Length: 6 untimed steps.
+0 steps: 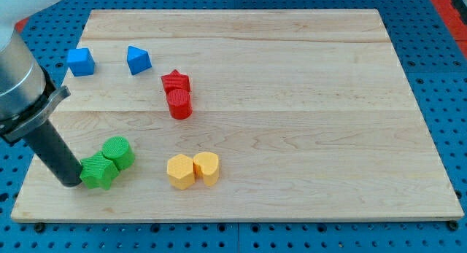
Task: Push green blocks to the center of yellow and red blocks
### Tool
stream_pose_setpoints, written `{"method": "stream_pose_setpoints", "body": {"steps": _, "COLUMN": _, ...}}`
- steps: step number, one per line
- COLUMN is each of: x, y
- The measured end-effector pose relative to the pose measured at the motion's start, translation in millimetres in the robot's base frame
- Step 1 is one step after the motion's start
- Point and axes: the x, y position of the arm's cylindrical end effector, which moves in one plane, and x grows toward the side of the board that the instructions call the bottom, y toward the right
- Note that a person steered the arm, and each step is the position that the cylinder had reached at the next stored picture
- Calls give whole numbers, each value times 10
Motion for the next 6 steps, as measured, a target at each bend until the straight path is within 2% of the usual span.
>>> {"method": "stream_pose_setpoints", "body": {"steps": 1, "x": 101, "y": -44}}
{"method": "stream_pose_setpoints", "body": {"steps": 2, "x": 11, "y": 258}}
{"method": "stream_pose_setpoints", "body": {"steps": 3, "x": -268, "y": 276}}
{"method": "stream_pose_setpoints", "body": {"steps": 5, "x": -795, "y": 1024}}
{"method": "stream_pose_setpoints", "body": {"steps": 6, "x": -878, "y": 823}}
